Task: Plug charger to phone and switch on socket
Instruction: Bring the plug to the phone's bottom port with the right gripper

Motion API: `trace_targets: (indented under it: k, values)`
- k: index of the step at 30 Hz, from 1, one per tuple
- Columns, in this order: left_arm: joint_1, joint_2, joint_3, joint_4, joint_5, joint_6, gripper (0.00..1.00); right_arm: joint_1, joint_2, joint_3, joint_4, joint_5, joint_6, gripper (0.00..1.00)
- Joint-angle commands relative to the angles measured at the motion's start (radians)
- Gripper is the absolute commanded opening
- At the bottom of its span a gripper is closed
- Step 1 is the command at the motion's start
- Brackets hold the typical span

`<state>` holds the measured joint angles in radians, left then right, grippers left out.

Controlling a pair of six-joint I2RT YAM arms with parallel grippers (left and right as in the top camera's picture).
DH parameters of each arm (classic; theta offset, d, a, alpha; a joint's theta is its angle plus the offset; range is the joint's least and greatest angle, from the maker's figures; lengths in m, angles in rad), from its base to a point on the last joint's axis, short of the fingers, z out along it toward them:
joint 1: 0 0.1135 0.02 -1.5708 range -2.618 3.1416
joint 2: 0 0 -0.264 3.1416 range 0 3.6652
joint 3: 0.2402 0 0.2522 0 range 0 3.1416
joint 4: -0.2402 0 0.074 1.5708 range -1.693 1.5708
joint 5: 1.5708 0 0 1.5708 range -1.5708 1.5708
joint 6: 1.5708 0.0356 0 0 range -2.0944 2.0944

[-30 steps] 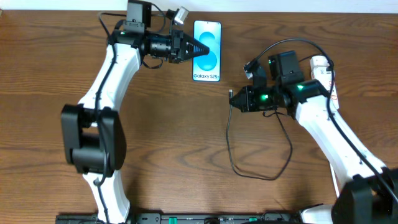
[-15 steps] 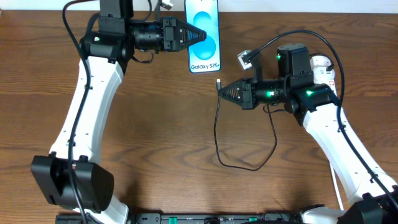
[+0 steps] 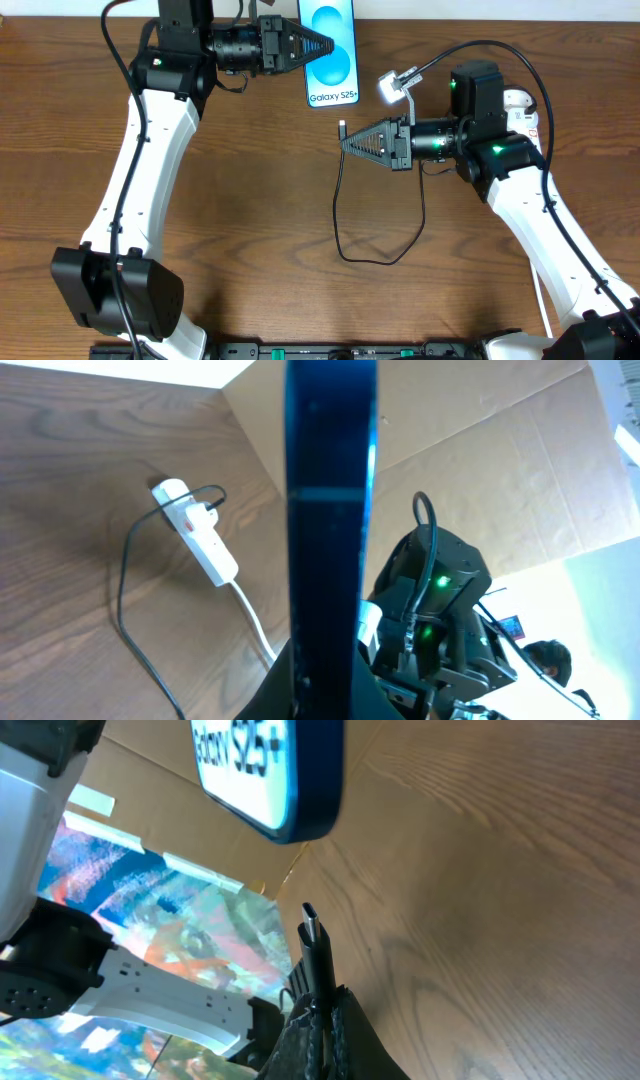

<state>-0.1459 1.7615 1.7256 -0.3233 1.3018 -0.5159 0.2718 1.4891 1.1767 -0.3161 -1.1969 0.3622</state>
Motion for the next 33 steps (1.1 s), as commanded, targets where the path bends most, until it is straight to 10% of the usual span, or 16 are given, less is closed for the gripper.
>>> trace_targets:
  k: [1, 33]
  values:
    - [0.003, -0.007, 0.011, 0.015, 0.041, -0.025, 0.07, -0.003, -0.014, 0.002, 0.012, -0.044, 0.019, 0.01]
    - [-0.027, -0.007, 0.011, 0.023, 0.050, -0.016, 0.07, 0.015, -0.014, 0.002, 0.171, -0.043, 0.158, 0.01]
